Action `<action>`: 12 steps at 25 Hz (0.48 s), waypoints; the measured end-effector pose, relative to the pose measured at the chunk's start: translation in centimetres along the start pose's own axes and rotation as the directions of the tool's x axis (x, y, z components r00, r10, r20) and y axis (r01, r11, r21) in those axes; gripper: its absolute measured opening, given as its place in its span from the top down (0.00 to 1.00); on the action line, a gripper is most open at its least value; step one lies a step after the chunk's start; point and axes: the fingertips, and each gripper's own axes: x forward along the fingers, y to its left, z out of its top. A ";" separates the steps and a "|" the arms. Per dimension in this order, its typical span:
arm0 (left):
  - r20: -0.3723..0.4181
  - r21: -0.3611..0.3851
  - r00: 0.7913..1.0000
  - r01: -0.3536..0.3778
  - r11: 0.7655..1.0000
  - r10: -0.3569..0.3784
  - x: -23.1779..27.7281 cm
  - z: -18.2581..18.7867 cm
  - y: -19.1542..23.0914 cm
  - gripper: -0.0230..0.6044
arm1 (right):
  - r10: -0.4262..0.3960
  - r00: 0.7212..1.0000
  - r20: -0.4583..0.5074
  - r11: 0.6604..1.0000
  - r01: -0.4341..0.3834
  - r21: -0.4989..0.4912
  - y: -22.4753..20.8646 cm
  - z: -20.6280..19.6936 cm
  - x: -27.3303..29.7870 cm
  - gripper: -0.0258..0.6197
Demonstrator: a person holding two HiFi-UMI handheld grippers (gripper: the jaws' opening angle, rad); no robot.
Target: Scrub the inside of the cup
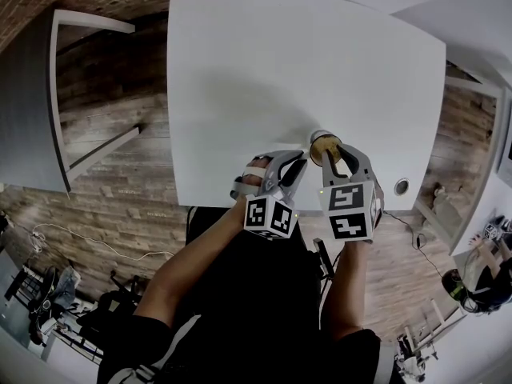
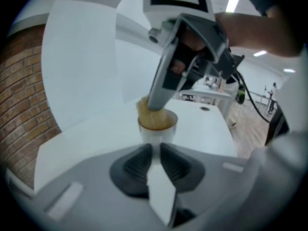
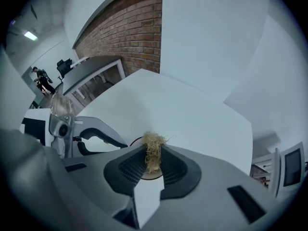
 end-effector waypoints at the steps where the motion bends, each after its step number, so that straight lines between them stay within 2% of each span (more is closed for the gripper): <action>1: 0.000 0.000 1.000 -0.001 1.000 0.001 0.0 0.0 0.0 0.87 | -0.001 1.000 0.014 1.000 0.001 0.013 -0.1 0.2 -0.4 0.87; 5: -0.001 -0.003 1.000 0.000 1.000 0.000 0.1 -0.1 -0.1 0.87 | -0.015 1.000 0.014 1.000 0.015 0.025 -0.1 0.1 0.4 0.87; 12: 0.000 -0.002 1.000 0.001 1.000 -0.001 0.1 0.1 -0.1 0.87 | -0.019 0.995 -0.095 0.999 0.015 -0.037 0.7 -1.2 3.5 0.87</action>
